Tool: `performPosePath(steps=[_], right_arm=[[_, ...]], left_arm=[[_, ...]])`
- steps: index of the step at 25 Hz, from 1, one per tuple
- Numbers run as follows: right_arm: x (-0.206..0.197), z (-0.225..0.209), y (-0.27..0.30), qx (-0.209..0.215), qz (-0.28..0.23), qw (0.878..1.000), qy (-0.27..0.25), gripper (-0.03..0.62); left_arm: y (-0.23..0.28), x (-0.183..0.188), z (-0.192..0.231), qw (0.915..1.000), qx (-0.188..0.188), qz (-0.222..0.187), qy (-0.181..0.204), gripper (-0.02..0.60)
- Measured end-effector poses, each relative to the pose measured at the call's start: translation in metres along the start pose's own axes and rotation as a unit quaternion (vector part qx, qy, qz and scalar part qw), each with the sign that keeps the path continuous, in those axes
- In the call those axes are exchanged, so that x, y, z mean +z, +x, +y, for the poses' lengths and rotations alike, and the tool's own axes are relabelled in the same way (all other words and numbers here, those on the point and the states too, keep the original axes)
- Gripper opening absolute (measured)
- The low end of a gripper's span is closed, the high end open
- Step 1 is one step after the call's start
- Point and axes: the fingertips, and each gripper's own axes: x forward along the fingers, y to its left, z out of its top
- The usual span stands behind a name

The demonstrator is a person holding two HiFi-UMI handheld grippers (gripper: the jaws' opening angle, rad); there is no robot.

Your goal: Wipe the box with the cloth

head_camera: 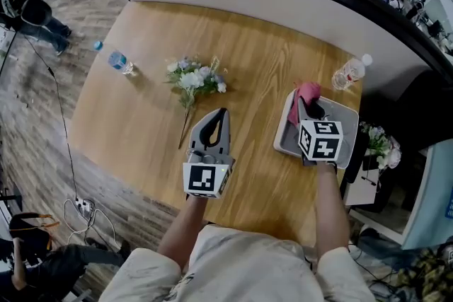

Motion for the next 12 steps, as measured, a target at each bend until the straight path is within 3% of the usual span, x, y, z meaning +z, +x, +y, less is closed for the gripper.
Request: performPosePath(steps=[7,12], right_arm=[[-0.026,0.006,0.030,0.002,0.083,0.997,0.002,0.057],[-0.034,0.002,0.037,-0.008,0.113,0.994,0.012,0.057]], left_arm=[[-0.001,-0.012,0.006,0.9998,0.004,0.013,-0.011,0.014],[0.000,-0.017,0.004,0.9998,0.006,0.015,-0.015,0.014]])
